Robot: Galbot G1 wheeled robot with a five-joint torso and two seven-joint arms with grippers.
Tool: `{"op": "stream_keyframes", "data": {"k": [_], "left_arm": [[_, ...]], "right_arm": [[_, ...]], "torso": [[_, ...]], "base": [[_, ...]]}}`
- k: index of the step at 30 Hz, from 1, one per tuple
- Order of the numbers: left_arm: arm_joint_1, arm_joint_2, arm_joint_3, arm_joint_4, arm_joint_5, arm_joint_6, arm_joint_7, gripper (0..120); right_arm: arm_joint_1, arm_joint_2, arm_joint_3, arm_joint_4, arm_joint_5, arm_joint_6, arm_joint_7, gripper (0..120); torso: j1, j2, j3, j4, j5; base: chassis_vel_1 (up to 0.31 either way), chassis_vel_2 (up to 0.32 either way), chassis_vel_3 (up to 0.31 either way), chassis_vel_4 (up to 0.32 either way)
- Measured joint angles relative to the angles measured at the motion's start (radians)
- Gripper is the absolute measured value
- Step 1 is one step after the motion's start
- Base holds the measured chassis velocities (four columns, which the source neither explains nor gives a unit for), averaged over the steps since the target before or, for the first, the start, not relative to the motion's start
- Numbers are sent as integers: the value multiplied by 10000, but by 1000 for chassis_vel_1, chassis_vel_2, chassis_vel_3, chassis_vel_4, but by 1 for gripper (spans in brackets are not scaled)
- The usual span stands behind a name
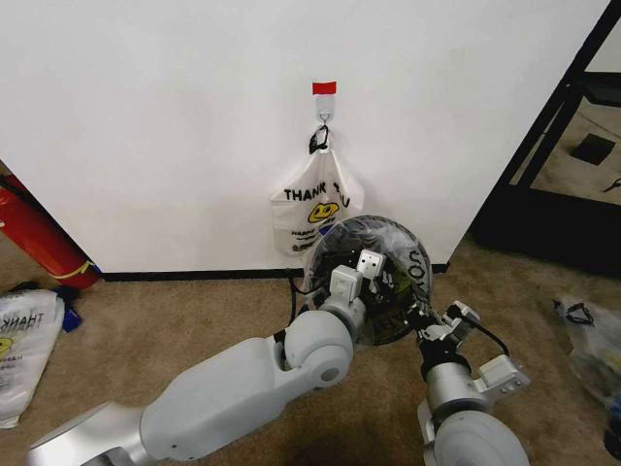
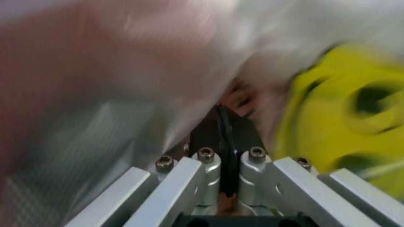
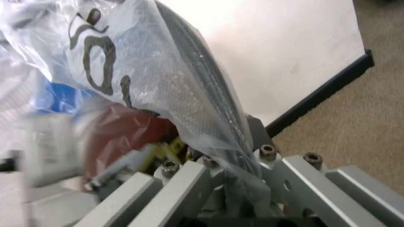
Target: Pick up the garbage bag from the wall and place it over the trash bin.
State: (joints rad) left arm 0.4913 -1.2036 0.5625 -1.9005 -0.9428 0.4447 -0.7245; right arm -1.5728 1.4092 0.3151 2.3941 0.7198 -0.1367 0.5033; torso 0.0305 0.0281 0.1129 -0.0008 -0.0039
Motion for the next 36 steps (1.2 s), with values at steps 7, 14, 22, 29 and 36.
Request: {"op": "stream_keyframes", "data": {"k": [7, 14, 22, 29, 36], "left_arm": [[-36, 54, 67, 410, 694, 485, -361, 0], [-69, 431, 35, -170, 963, 578, -360, 0], [207, 737, -99, -869, 639, -38, 233, 0], [55, 633, 36, -1207, -294, 52, 202, 0], [-160, 609, 122, -1303, -1116, 784, -292, 0]], "right_arm": [[-270, -29, -135, 72, -845, 238, -371, 0], [-138, -160, -33, -115, -1207, 404, -471, 0], [18, -162, -9, -382, -1512, 539, -492, 0], [27, -169, -65, -604, -2248, 704, -685, 0], [160, -259, 55, -1357, -4431, 1776, -1244, 0]], "torso": [[0, 0, 0, -1, -1], [0, 0, 0, 1, 0], [0, 0, 0, 0, -1], [0, 0, 0, -1, 0], [0, 0, 0, 2, 0]], "base": [[0, 0, 0, 0], [0, 0, 0, 0], [0, 0, 0, 0], [0, 0, 0, 0], [0, 0, 0, 0]]}}
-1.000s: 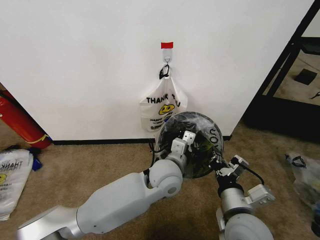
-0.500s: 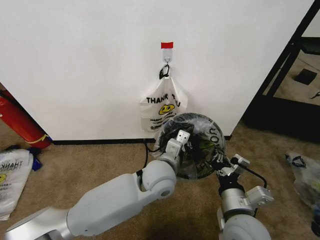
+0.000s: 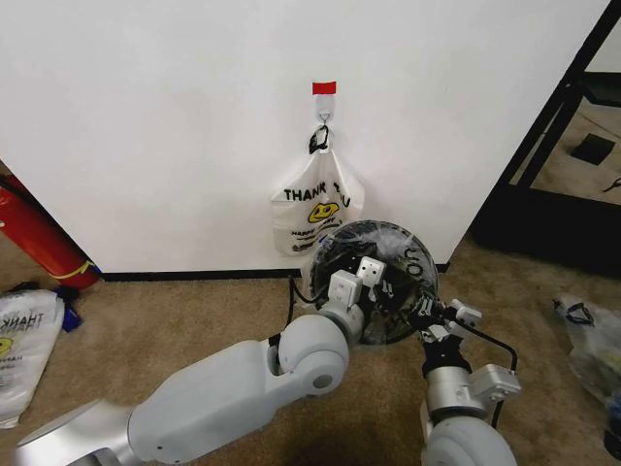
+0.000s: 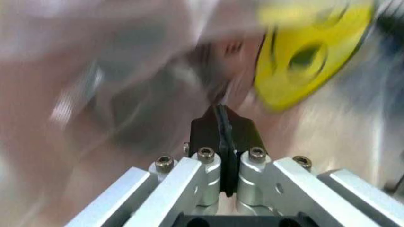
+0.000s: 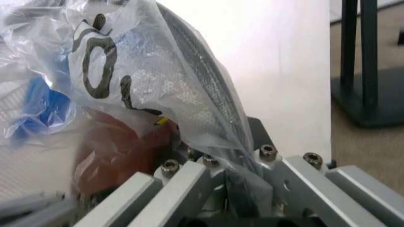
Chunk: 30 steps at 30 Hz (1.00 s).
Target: Pick up the garbage bag from the wall and place it over the trash bin.
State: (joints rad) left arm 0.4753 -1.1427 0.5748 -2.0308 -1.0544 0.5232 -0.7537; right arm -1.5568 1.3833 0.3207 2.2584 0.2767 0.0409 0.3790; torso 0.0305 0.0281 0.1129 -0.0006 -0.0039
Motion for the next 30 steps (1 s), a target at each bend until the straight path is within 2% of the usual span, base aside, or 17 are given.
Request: {"op": "stream_keyframes", "data": {"k": [9, 18, 23, 30], "left_arm": [[125, -374, 252, 318, -86, 195, 39, 0], [95, -838, 269, 881, 94, -432, 177, 0], [92, -825, 236, 996, 303, -505, 176, 0], [222, -557, -208, 563, 208, -1165, 194, 0]], "right_arm": [[-47, 143, -292, 64, -517, 148, -235, 0], [-351, 200, -362, 263, -590, 217, -296, 0], [-354, 255, -385, 308, -454, 212, -275, 0], [-333, 315, -368, 188, -331, 151, -156, 0]], "torso": [[0, 0, 0, -2, 0], [0, 0, 0, -3, 0], [0, 0, 0, -3, 0], [0, 0, 0, -1, -1]], "base": [[0, 0, 0, 0], [0, 0, 0, 0], [0, 0, 0, 0], [0, 0, 0, 0]]}}
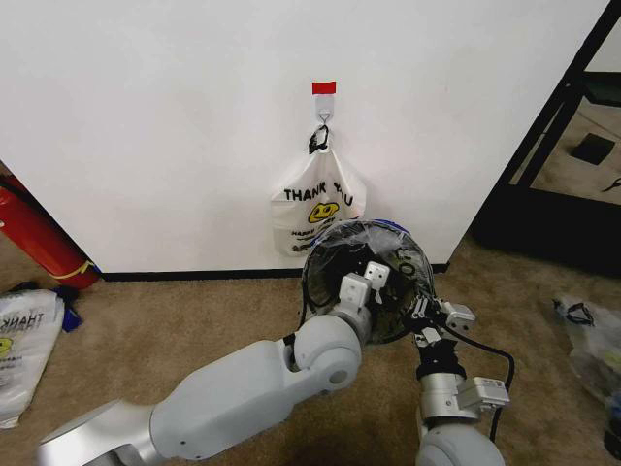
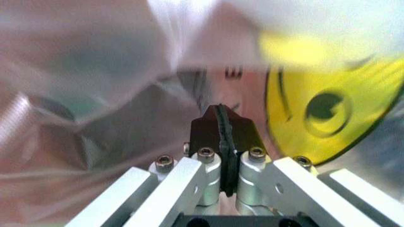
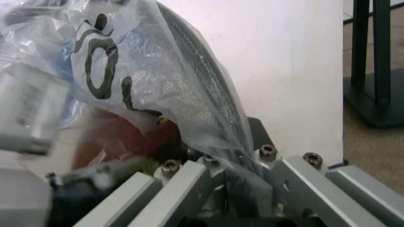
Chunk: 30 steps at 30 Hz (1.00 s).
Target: Pick up the garbage bag from the wall and place it over the trash bin.
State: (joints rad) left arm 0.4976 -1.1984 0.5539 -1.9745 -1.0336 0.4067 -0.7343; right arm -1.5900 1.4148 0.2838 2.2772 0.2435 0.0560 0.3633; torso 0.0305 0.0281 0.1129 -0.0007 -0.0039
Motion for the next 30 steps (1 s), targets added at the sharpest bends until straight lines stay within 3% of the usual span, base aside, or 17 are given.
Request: {"op": "stream_keyframes", "data": {"k": [7, 15, 30], "left_arm": [[131, -294, -54, 145, 5, -490, 236, 0], [126, -406, -22, 929, 1101, -1504, 796, 0], [139, -590, -146, 1568, 1260, -1414, 533, 0]], "right_arm": [[-149, 192, -125, 241, 427, -170, 145, 0], [-401, 205, -84, 429, 819, -293, 270, 0], [-680, 201, -217, 913, 1438, -645, 434, 0]], "torso": [[0, 0, 0, -3, 0], [0, 0, 0, -2, 0], [0, 2, 0, -4, -1]], "base": [[0, 0, 0, 0], [0, 0, 0, 0], [0, 0, 0, 0]]}}
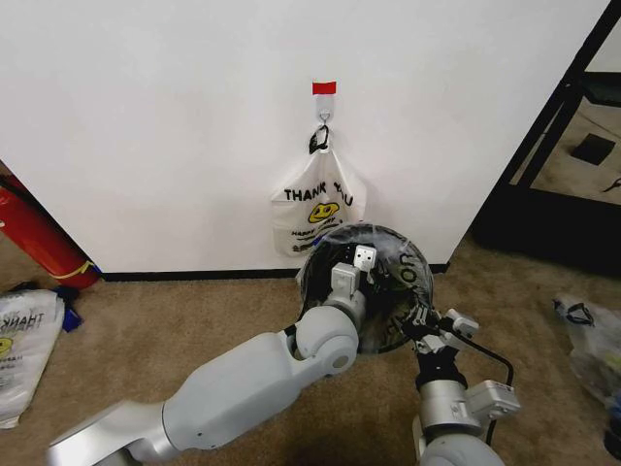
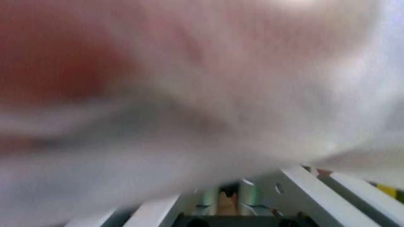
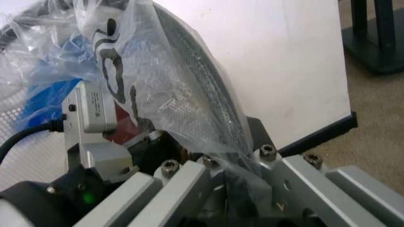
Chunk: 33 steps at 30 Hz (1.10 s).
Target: Pick up the garbage bag from the wall and place it over the trash bin.
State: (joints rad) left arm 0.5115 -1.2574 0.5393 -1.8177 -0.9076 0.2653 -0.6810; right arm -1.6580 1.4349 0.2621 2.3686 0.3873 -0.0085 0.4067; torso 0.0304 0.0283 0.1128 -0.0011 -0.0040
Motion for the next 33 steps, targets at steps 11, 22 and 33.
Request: {"op": "stream_keyframes", "data": {"k": [11, 22, 33], "left_arm": [[250, 747, -1, -1475, -290, 309, -31, 0], [337, 786, -65, -1419, 224, 185, 111, 0], [313, 904, 218, -1470, 94, 516, 176, 0]], "right_arm": [[492, -98, 287, -255, 296, -106, 256, 0], [718, 46, 265, -311, 1347, -431, 560, 0], [863, 164, 246, -278, 1613, -528, 739, 0]], "torso": [[0, 0, 0, 3, 1], [0, 0, 0, 3, 1], [0, -1, 0, 3, 0]], "base": [[0, 0, 0, 0], [0, 0, 0, 0], [0, 0, 0, 0]]}}
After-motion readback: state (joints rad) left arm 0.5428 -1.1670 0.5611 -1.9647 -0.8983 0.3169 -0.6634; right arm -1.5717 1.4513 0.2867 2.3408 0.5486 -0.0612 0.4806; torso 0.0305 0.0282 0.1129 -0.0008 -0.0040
